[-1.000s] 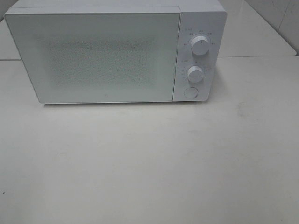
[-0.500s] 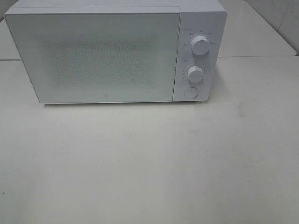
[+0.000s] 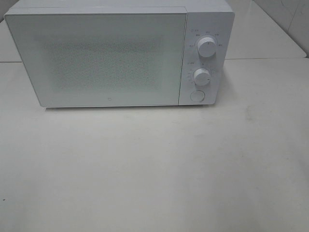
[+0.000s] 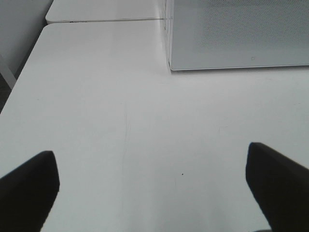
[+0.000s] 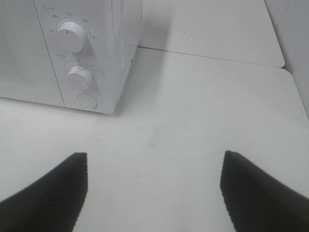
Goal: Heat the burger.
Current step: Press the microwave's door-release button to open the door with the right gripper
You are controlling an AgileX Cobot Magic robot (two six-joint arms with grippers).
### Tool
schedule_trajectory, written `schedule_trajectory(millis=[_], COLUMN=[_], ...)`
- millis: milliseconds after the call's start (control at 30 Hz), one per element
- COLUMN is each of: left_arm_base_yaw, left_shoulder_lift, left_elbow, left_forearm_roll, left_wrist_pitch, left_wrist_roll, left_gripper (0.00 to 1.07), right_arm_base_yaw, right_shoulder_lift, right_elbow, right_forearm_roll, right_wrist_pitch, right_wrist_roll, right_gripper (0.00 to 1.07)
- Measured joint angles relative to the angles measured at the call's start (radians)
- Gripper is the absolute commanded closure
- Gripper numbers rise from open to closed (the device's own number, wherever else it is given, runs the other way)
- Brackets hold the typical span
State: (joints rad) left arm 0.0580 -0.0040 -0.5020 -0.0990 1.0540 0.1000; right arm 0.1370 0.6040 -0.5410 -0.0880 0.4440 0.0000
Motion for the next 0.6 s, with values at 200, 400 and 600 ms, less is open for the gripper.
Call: schedule_trajectory(millis=[200,400,600], left_arm_base_yaw=[0.000,0.000,0.000], left_shoulder_lift=[0.000,0.000,0.000], left_elbow=[0.000,0.000,0.000], left_forearm_roll=[0.000,0.000,0.000], left_wrist_pitch=[0.000,0.000,0.000], left_wrist_roll=[0.000,0.000,0.000], left_gripper=[0.06,0.06,0.06], right_arm_base_yaw=[0.000,0.000,0.000], right_shoulder_lift=[0.144,0.268,0.377], right_elbow=[0.000,0.000,0.005], right_forearm_roll=[0.001,0.001,0.001], right_wrist_pitch=[-0.149,-0.293,-0.456], right_wrist_roll=[0.083,0.109,0.109], right_gripper=[0.34,0.34,0.34])
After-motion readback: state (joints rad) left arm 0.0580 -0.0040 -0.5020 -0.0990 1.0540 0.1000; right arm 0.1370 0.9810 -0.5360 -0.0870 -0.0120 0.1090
